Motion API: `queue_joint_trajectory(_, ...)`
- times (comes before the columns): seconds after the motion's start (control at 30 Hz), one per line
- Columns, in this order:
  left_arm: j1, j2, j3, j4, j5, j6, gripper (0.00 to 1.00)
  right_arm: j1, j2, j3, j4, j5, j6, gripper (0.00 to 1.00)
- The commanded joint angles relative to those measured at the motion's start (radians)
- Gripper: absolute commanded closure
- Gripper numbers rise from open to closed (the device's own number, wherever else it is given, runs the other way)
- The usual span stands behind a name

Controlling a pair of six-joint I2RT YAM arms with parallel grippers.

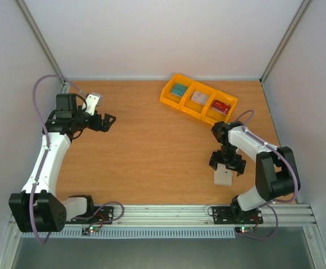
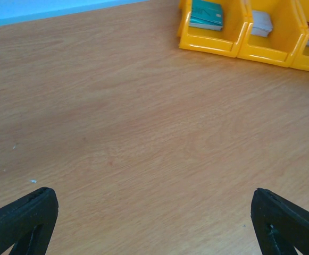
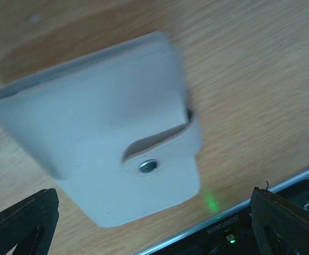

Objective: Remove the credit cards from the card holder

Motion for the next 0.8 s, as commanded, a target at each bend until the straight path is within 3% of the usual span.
queue_joint_trajectory(0.0, 0.005, -0.005, 0.006, 0.003, 0.073, 0.01, 0.01, 0.107, 0.014, -0.009, 0.052, -0.023, 0.044, 0.01)
queue_joint_trajectory(0.33, 0.005, -0.007, 0.024, -0.013, 0.105, 0.0, 0.01, 0.125, 0.109, -0.103, 0.15, -0.062, 0.088, 0.01)
queue_joint_trajectory(0.53, 0.005, -0.004, 0.022, -0.018, 0.13, -0.001, 0.01, 0.12, 0.031, -0.062, 0.073, 0.022, 0.101, 0.02)
queue_joint_trajectory(0.77, 0.005, -0.004, 0.035, -0.036, 0.162, 0.006, 0.01, 0.048, -0.019, -0.09, 0.131, 0.016, 0.071, 0.02)
